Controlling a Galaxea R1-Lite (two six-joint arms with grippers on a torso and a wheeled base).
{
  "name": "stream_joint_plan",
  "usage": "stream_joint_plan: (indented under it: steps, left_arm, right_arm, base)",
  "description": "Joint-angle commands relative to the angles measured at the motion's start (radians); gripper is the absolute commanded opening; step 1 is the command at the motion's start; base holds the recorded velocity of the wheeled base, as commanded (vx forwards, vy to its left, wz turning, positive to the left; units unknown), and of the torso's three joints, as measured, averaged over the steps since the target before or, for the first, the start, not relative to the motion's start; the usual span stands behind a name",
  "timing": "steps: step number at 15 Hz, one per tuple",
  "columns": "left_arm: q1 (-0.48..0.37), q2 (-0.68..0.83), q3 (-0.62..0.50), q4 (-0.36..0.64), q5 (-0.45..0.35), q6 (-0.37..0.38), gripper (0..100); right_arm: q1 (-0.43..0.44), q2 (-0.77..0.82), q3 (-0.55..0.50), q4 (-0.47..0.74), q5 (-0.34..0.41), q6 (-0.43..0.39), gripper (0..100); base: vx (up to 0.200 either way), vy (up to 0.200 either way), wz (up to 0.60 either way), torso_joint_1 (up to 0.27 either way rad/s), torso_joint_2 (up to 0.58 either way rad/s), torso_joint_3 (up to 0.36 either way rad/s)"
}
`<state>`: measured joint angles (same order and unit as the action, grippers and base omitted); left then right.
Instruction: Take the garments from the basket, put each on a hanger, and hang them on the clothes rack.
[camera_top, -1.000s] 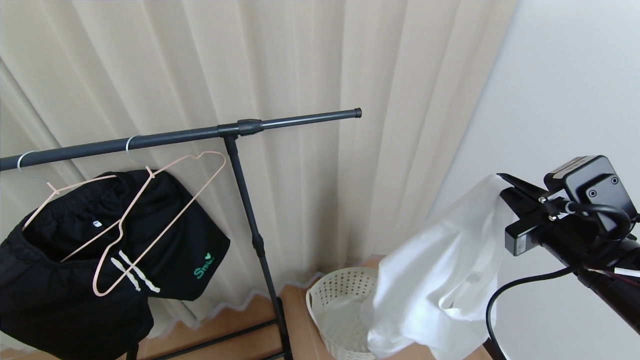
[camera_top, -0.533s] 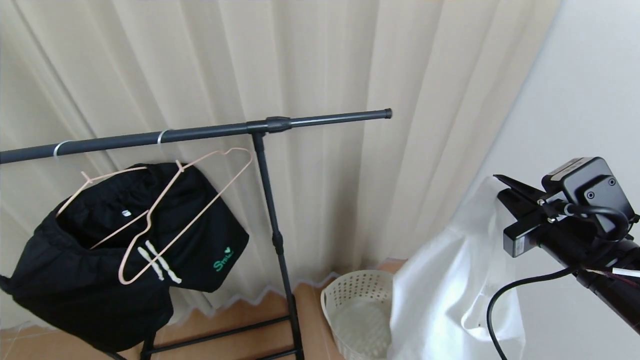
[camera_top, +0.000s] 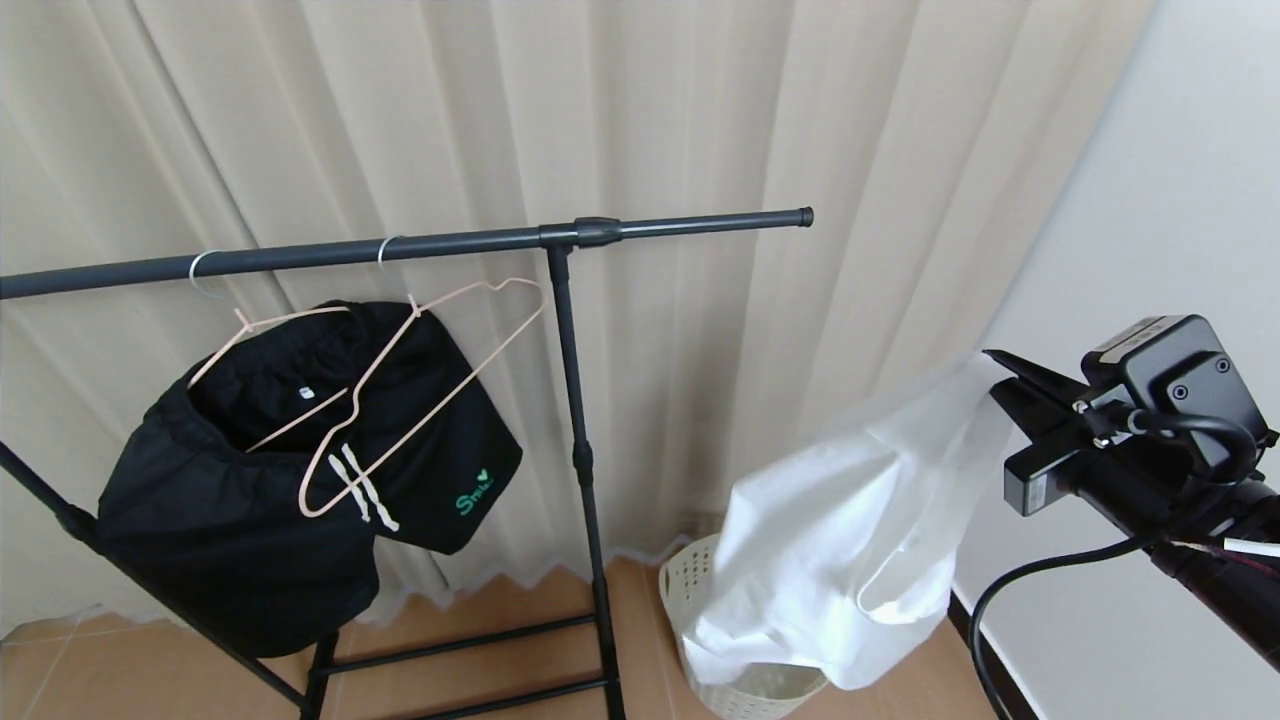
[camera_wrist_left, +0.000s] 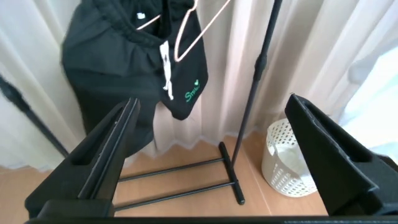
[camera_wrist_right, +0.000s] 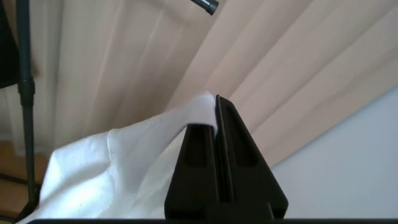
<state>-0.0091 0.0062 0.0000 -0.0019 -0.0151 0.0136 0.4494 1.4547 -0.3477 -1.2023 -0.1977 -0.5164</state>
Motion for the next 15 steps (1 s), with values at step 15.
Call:
stream_joint_plan:
  steps: [15]
  left_arm:
    - [0.0,0.001,0.0,0.0,0.001,0.0,100]
  right_arm:
    - [0.0,0.006,0.01,0.0,0.0,-0.001,0]
  base:
    - [-0.04,0.12,0.0,0.004,0.0,0.002]
